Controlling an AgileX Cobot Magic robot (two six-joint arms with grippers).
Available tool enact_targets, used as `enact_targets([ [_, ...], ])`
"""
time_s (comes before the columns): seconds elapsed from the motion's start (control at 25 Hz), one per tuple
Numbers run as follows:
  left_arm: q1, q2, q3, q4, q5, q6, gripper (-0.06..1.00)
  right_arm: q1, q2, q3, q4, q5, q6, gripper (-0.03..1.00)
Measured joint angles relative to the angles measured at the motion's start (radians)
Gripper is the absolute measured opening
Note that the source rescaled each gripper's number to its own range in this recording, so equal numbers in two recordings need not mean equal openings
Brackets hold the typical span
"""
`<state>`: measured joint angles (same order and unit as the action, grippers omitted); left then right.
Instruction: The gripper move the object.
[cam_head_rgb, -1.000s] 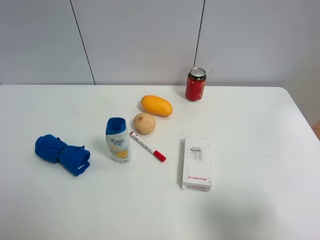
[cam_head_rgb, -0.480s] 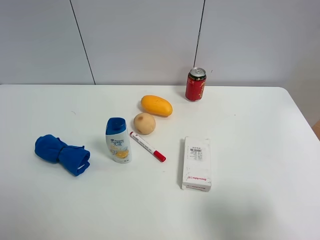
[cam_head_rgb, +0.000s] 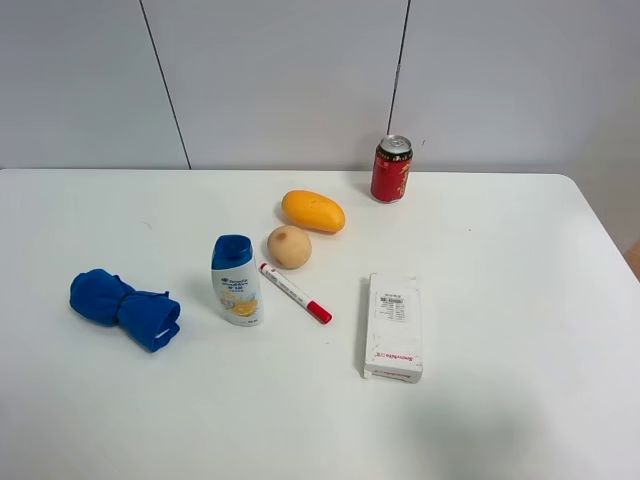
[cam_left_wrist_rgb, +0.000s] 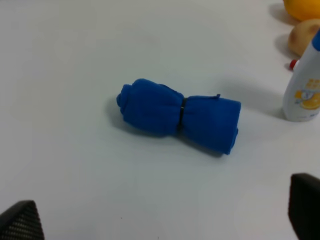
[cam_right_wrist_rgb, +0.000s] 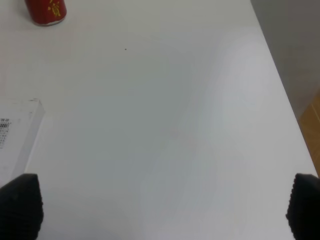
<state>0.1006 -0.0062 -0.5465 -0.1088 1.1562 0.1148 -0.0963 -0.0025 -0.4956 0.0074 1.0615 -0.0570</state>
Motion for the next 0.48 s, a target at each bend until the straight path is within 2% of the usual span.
enact_targets([
  [0.48, -0.005, 0.000, 0.000, 0.013, -0.001, 0.000, 1.00, 0.000, 0.000, 0.000, 0.000, 0.000, 0.000, 1.00],
])
